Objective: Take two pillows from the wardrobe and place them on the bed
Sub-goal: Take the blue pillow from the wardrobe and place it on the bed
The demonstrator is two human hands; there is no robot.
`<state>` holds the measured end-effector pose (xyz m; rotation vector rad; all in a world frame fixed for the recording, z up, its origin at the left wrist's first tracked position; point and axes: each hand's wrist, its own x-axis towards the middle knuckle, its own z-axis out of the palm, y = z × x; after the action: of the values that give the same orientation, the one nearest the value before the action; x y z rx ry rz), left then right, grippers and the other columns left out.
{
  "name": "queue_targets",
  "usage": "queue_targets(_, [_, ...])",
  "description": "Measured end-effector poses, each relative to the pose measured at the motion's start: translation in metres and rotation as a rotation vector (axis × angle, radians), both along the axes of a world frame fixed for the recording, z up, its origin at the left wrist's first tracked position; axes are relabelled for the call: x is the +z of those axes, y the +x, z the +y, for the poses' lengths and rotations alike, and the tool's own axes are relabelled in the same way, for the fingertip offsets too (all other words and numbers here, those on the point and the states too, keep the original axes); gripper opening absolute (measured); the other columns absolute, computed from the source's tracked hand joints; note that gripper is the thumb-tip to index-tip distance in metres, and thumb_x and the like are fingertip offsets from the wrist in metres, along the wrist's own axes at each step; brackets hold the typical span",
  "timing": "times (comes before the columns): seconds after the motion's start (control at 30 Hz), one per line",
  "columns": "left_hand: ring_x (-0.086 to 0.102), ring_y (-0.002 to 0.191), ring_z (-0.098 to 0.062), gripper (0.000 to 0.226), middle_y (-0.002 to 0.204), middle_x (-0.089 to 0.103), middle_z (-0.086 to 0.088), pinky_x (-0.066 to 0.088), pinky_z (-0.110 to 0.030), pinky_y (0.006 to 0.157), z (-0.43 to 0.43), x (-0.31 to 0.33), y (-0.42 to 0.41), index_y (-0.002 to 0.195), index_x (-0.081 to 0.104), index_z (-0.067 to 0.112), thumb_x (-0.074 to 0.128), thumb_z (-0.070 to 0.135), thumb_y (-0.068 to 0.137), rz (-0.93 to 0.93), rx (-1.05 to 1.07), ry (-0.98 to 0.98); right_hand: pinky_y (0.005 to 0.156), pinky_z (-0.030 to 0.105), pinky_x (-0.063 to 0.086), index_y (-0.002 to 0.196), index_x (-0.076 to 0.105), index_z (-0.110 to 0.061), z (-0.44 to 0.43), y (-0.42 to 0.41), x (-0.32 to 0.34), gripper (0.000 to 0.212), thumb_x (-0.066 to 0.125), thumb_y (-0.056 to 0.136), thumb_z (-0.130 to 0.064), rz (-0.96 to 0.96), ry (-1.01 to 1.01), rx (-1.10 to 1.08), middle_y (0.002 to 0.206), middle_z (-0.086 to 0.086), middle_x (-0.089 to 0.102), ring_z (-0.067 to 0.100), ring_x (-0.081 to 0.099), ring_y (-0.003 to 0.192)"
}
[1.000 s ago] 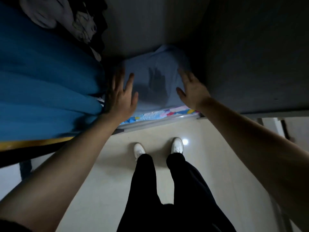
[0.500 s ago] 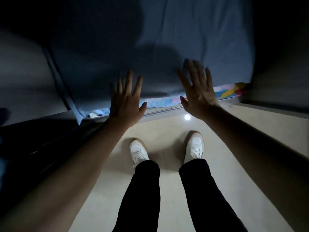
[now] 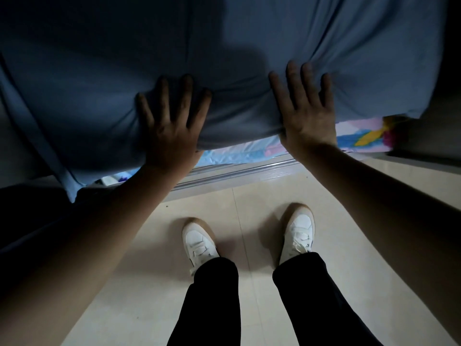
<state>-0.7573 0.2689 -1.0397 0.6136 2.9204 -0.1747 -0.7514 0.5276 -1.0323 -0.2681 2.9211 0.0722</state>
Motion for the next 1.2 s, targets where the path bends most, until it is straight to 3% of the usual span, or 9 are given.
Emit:
queue_targets(0.17, [0.018,0.143,-0.054,0.078,0.163,0.015,-0.015,0.017,-0.075,0.109,0.008,0.038,0.003,0.154,0.016,0.021,0.051,0.015,0.084,-0.110,0.034,-0.029,0.120,0.061,0.008,0.159,0.008,-0.016,-0.005,-0.006,0.032,0.082,0.055,0.092,-0.011,-0.152,-0.002,-0.002,0.164,0.021,0.010,0.044,0.011,0.150])
queue_targets(0.33, [0.007,0.147,-0.048,0.079,0.165,0.004,-0.014,0.015,-0.067,0.114,0.024,0.116,-0.011,0.157,0.006,0.021,0.040,0.008,0.087,-0.177,0.130,-0.009,0.119,0.060,0.009,0.159,0.001,-0.015,-0.001,-0.027,0.106,0.089,0.060,0.093,-0.016,-0.220,-0.030,0.008,0.165,0.020,0.008,0.042,0.012,0.150])
queue_targets(0.5, [0.021,0.147,-0.042,0.073,0.161,0.023,-0.016,0.017,-0.058,0.119,0.031,0.219,-0.046,0.154,0.025,0.014,0.048,-0.003,0.086,-0.100,0.213,0.114,0.117,0.053,0.023,0.159,0.008,-0.015,0.014,-0.072,0.209,0.072,0.042,0.095,-0.009,-0.123,-0.060,0.029,0.163,0.018,0.021,0.040,0.027,0.145])
queue_targets(0.67, [0.045,0.132,-0.045,0.063,0.144,0.048,-0.027,0.029,-0.050,0.117,0.044,0.320,-0.073,0.141,0.046,-0.001,0.049,-0.012,0.080,-0.035,0.202,0.270,0.114,0.046,0.030,0.157,0.022,-0.014,0.032,-0.083,0.308,0.071,0.048,0.091,-0.005,-0.059,-0.110,0.010,0.158,0.013,0.036,0.036,0.042,0.138])
queue_targets(0.83, [0.063,0.104,-0.048,0.057,0.119,0.064,-0.031,0.051,-0.051,0.093,0.062,0.392,-0.039,0.126,0.061,-0.002,0.052,-0.016,0.071,-0.016,0.077,0.302,0.113,0.043,0.032,0.156,0.026,-0.016,0.053,-0.029,0.375,0.066,0.042,0.092,-0.010,-0.075,-0.144,-0.035,0.156,0.009,0.040,0.033,0.045,0.136])
queue_targets(1.0, [0.048,0.133,-0.034,0.056,0.142,0.054,-0.016,0.042,-0.044,0.107,0.075,0.417,0.014,0.138,0.052,0.004,0.047,-0.008,0.083,-0.180,-0.026,0.228,0.110,0.039,0.036,0.154,0.032,-0.018,0.061,0.057,0.405,0.063,0.043,0.093,-0.012,-0.156,-0.206,-0.156,0.150,0.006,0.048,0.029,0.050,0.132])
queue_targets(1.2, [0.051,0.130,-0.028,0.053,0.142,0.055,-0.012,0.045,-0.040,0.102,0.060,0.458,0.068,0.139,0.051,0.007,0.045,-0.003,0.087,-0.243,-0.101,0.121,0.098,0.037,0.044,0.139,0.053,-0.020,0.039,0.131,0.456,0.042,0.039,0.099,-0.020,-0.131,-0.242,-0.225,0.123,0.006,0.070,0.033,0.065,0.108])
